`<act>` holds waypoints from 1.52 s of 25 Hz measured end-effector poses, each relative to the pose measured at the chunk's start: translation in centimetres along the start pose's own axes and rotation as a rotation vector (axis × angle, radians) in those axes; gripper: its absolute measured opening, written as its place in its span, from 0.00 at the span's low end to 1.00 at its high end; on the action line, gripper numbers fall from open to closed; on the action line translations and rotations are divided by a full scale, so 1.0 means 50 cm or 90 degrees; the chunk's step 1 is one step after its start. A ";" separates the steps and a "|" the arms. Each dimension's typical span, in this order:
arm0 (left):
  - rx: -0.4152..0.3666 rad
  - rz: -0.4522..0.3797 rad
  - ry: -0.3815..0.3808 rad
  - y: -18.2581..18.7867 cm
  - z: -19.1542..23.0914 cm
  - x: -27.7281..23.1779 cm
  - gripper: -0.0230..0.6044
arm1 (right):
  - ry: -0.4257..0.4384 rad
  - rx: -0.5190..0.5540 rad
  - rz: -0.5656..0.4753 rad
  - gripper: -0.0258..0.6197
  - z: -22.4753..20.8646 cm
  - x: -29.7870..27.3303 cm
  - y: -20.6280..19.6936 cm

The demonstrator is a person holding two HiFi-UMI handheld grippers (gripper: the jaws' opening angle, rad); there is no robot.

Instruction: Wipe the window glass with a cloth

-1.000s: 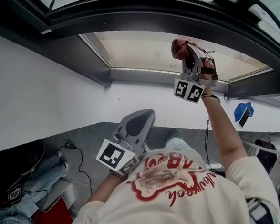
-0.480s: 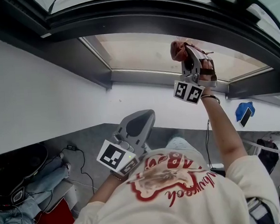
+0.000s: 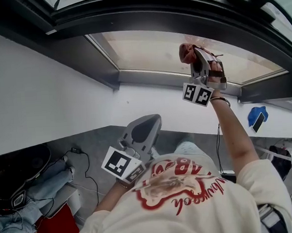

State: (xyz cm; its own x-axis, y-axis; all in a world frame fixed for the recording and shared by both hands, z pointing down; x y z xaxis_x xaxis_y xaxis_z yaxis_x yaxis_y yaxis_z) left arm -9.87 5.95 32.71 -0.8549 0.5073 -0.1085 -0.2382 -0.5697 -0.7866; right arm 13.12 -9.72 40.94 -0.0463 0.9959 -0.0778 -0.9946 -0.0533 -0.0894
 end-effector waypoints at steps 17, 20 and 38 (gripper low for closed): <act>-0.002 -0.017 0.030 0.004 0.005 0.016 0.07 | 0.037 0.018 -0.015 0.14 0.058 -0.006 0.004; -0.002 -0.015 0.029 0.004 0.006 0.015 0.07 | 0.043 0.021 -0.017 0.14 0.065 -0.007 0.005; -0.005 -0.017 0.054 0.013 0.020 0.014 0.07 | 0.098 0.031 -0.027 0.14 0.138 -0.017 0.005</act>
State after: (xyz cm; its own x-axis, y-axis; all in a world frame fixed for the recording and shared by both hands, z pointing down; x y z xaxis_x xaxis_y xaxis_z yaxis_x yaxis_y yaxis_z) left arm -11.06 5.29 32.74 -0.8061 0.5756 -0.1379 -0.2572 -0.5504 -0.7943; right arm 12.27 -10.08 47.84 0.0075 0.9739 -0.2269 -0.9988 -0.0035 -0.0483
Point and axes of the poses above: the fingertips, and each gripper's own axes: x backward along the fingers, z to its left, y out of its top, the point moved 7 cm from there along x, backward along the fingers, and after that the axes turned 14 degrees about x, right-handed, at the moved point
